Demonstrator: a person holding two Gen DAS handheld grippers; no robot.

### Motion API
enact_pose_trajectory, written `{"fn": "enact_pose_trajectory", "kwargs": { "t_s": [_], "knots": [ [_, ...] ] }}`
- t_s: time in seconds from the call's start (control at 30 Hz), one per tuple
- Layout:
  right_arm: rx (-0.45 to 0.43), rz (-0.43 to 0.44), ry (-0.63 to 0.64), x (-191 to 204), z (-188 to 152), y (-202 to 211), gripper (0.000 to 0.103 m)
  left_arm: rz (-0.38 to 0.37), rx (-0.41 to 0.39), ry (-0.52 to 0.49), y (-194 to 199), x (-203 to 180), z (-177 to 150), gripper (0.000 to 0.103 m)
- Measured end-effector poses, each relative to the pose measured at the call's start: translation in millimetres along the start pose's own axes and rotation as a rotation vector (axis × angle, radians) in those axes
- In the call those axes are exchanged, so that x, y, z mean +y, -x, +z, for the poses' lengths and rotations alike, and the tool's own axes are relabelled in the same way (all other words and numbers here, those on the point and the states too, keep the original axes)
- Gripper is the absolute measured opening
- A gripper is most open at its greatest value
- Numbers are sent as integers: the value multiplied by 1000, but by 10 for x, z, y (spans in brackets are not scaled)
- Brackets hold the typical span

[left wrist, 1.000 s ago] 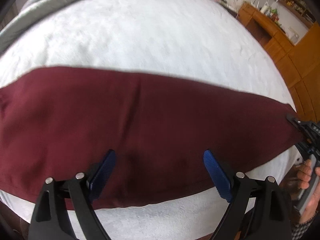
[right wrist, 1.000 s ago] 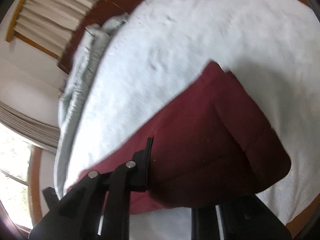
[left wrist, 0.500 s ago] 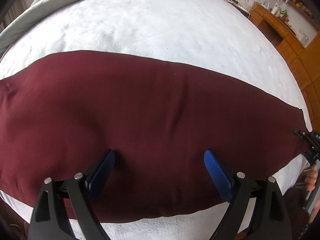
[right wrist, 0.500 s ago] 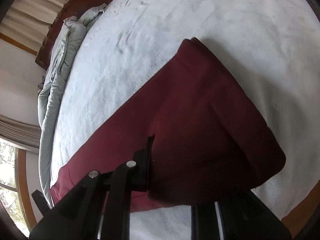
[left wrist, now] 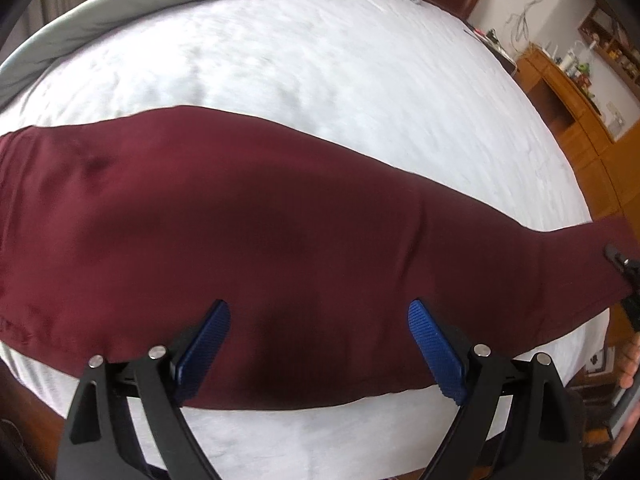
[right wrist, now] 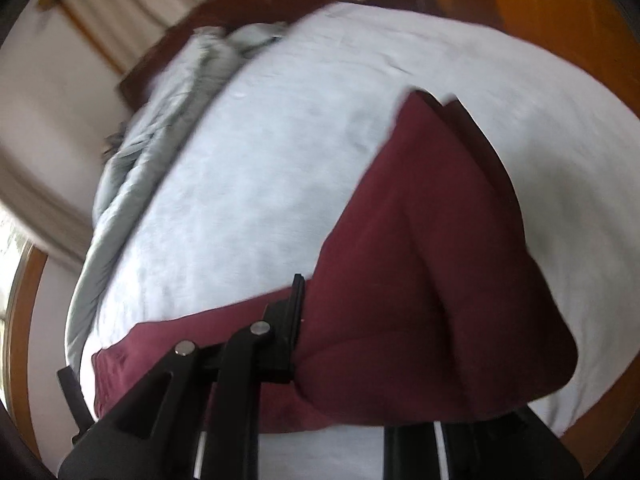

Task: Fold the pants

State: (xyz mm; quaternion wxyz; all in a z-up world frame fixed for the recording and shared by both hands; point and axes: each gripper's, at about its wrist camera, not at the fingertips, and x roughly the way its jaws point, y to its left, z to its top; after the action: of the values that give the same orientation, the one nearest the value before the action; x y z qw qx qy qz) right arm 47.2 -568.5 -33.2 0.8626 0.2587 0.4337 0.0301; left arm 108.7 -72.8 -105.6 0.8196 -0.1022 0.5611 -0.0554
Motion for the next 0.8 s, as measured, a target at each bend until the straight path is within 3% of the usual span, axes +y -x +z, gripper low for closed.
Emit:
{"fn": "enact_pose_trajectory", "kwargs": {
  "t_s": [0.37, 0.67, 0.8],
  "knots": [
    [103, 159, 215, 1268, -221, -440, 17, -28, 4, 123, 101, 373, -94, 91],
    [221, 187, 330, 1919, -717, -872, 17, -70, -3, 199, 203, 610, -213, 91],
    [259, 159, 399, 2099, -981, -1050, 18, -94, -10, 244, 238, 755, -258, 91]
  ]
}}
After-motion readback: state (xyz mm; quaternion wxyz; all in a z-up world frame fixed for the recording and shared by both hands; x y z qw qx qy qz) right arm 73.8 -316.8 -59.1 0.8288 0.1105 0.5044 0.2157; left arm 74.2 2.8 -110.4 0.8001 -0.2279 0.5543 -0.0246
